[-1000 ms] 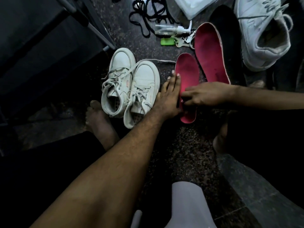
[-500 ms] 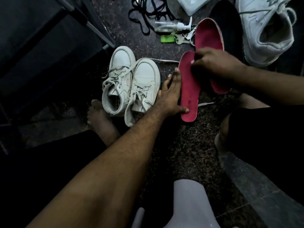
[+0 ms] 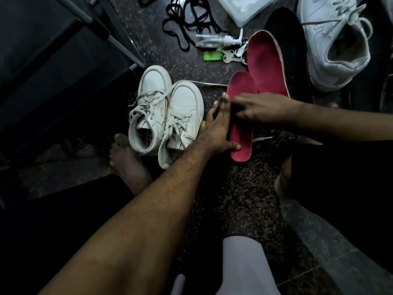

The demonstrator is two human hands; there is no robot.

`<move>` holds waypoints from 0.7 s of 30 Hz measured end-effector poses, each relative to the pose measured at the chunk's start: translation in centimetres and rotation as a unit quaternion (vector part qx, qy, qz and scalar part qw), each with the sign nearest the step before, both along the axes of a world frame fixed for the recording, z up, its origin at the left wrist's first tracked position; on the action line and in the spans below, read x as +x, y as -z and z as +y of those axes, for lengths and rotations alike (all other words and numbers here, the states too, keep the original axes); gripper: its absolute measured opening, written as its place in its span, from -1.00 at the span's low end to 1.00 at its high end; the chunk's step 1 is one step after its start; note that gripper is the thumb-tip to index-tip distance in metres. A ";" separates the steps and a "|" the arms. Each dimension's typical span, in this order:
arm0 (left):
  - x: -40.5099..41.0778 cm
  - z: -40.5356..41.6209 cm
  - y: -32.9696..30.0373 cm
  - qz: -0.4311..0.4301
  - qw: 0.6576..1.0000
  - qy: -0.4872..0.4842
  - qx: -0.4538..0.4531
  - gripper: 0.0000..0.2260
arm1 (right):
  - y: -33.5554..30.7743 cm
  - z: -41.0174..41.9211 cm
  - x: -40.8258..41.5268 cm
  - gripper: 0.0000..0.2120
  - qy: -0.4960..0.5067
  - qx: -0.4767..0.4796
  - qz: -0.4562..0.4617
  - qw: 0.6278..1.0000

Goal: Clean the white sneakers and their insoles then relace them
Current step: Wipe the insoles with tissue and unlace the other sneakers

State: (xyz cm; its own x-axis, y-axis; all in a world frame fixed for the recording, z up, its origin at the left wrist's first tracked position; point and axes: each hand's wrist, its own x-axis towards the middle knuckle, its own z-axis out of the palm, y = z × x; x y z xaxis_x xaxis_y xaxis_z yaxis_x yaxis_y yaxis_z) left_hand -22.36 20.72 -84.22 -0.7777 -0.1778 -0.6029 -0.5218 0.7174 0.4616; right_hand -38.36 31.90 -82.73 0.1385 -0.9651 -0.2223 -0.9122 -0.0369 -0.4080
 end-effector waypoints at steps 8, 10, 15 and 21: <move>0.2 0.2 0.0 -0.006 1.000 -0.004 0.008 0.30 | -0.2 -2.0 -5.3 -0.69 0.086 -0.059 0.023 0.994; 0.1 0.0 0.0 -0.003 1.000 -0.004 0.004 0.30 | 0.1 -2.2 -4.8 -0.64 -0.003 -0.036 0.036 0.999; -0.1 0.0 0.0 -0.008 1.000 -0.002 0.002 0.30 | 0.2 -3.5 -5.9 -0.65 0.024 0.004 0.110 0.994; 0.0 0.0 -0.1 -0.007 1.000 0.000 -0.001 0.26 | -1.8 -2.9 -4.1 -0.68 0.046 -0.097 0.089 0.990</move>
State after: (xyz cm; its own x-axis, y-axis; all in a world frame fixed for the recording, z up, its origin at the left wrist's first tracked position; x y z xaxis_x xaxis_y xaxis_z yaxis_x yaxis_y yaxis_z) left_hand -22.31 20.74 -84.16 -0.7686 -0.1798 -0.6139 -0.5291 0.7182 0.4520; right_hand -42.47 29.01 -80.89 0.0225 -0.9988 -0.0437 -0.9724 -0.0117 -0.2332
